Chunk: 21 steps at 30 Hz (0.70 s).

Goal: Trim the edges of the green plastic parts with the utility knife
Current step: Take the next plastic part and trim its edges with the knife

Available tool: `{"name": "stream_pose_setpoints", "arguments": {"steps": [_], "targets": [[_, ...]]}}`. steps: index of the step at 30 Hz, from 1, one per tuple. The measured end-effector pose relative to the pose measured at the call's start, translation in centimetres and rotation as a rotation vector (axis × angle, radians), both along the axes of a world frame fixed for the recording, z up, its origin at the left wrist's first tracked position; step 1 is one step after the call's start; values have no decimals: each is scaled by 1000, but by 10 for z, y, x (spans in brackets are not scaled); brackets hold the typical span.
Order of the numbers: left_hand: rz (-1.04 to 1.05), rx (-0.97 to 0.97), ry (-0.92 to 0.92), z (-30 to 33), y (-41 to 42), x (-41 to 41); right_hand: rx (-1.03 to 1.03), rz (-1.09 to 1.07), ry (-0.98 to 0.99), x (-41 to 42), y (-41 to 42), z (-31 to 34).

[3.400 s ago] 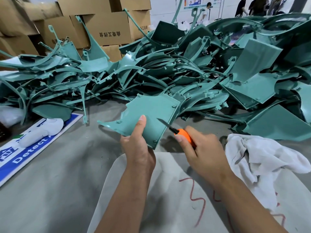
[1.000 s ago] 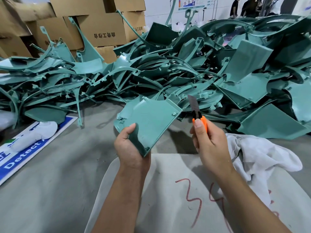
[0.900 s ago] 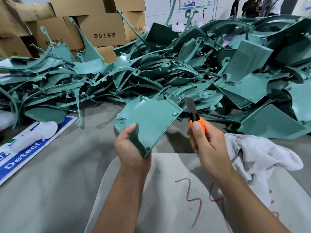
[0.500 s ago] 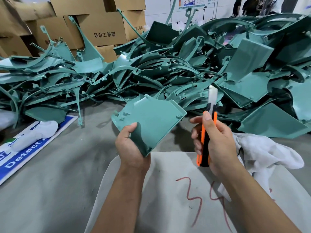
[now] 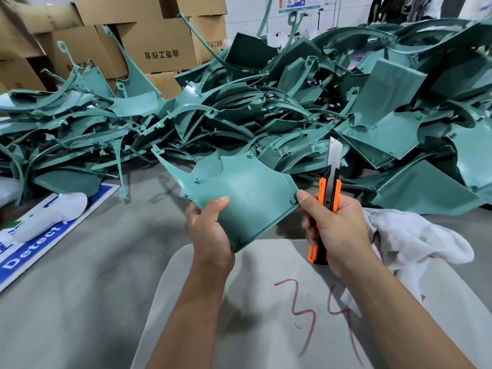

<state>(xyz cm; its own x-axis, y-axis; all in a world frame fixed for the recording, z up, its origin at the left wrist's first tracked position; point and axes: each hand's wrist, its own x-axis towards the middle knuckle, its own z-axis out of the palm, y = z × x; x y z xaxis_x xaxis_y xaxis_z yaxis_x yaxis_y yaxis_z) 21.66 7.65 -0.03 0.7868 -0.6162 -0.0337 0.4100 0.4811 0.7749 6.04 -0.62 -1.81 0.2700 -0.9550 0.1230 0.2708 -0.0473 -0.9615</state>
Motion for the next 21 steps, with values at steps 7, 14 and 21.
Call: {"name": "stream_pose_setpoints", "arguments": {"steps": [7,14,21], "targets": [[50,-8,29,0,1,4,47,-42,-62,-4,-1,0],[151,-63,52,1,1,7,-251,-78,200,3,2,-6],[151,-104,46,2,1,4,-583,-170,585,3,14,-2]]}}
